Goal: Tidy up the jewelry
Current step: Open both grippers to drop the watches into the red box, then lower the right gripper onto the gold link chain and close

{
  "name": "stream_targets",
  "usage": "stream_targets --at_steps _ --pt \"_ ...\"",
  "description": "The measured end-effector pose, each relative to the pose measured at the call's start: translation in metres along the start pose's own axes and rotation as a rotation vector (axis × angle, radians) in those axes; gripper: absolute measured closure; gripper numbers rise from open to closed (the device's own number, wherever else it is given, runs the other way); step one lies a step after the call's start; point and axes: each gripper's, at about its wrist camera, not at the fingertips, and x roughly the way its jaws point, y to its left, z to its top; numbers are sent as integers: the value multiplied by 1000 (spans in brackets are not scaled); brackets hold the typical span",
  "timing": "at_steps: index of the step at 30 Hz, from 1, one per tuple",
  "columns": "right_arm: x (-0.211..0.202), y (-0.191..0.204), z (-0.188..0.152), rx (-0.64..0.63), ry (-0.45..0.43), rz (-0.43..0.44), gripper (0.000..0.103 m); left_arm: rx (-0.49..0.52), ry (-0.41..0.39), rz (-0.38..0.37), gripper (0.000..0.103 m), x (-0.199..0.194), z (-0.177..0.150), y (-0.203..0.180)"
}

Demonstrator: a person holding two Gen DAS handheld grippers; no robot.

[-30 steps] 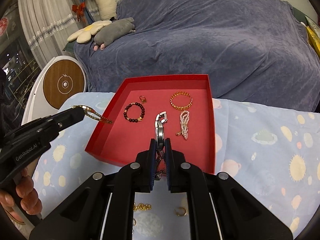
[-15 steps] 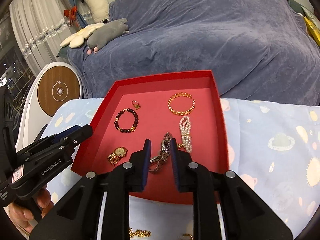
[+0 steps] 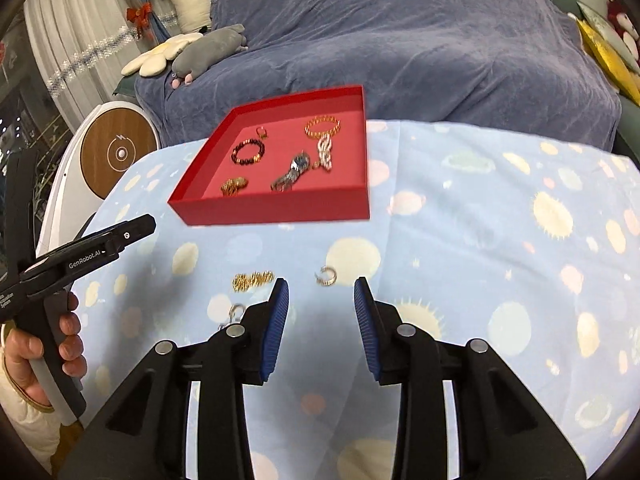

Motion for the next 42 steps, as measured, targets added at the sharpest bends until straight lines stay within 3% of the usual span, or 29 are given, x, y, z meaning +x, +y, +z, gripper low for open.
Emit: stream_targets --at_steps 9,19,35,37,39,42 --pt "13 7 -24 -52 33 -15 70 91 53 -32 50 7 -43 -28" --pt "34 7 -12 -40 50 -12 70 103 92 -35 50 26 -46 -37" --pt "79 45 7 -86 91 57 70 19 123 1 50 22 -51 8" --pt "83 50 10 -94 88 60 67 22 124 8 50 20 -54 16" --pt "86 56 10 -107 73 45 53 23 119 15 50 17 -56 23" --pt "94 64 9 -123 73 39 52 16 117 1 50 13 -57 28"
